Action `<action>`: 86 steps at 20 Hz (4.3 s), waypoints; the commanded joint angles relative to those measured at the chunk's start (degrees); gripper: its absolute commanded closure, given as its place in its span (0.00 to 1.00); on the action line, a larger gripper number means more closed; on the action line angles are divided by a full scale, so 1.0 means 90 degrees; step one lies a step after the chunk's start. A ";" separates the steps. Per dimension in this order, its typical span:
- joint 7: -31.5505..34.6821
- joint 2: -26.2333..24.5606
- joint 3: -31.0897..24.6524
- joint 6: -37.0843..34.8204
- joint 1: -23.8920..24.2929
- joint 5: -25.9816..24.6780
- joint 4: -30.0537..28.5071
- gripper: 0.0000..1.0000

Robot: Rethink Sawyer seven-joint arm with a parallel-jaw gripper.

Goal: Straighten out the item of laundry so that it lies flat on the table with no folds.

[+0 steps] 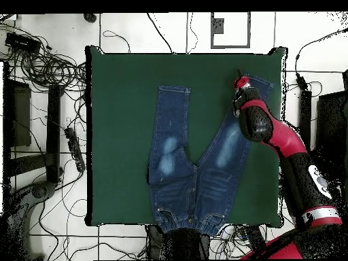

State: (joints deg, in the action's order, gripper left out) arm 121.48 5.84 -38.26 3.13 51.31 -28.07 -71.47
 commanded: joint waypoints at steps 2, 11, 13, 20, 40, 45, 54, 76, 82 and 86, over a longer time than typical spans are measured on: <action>0.0915 -0.0067 0.0762 -0.0659 -0.0855 0.0400 -0.0864 0.00; 0.1204 0.1508 0.1802 -0.0813 -0.1577 0.0976 -0.1601 0.00; 0.1096 0.1943 0.1899 -0.1027 -0.1626 0.1081 -0.1795 0.00; 0.0755 0.2497 0.1890 -0.1337 -0.1626 0.1316 -0.1889 0.00; 0.1434 0.3795 0.2469 -0.1960 -0.2700 0.2834 -0.3208 0.00; 0.1573 0.3750 0.2891 -0.2141 -0.3327 0.3340 -0.2904 0.00; 0.1398 0.3160 0.3267 -0.1862 -0.3935 0.3853 -0.2433 0.00; 0.1132 0.1268 0.3186 -0.0618 -0.4432 0.4724 -0.1104 0.00; 0.1090 0.0886 0.3102 -0.0459 -0.4459 0.4775 -0.0748 0.00; 0.1115 0.0818 0.3136 -0.0446 -0.4501 0.4799 -0.0684 0.00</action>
State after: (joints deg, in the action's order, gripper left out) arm 121.54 15.51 -6.98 -2.04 13.21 11.39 -80.12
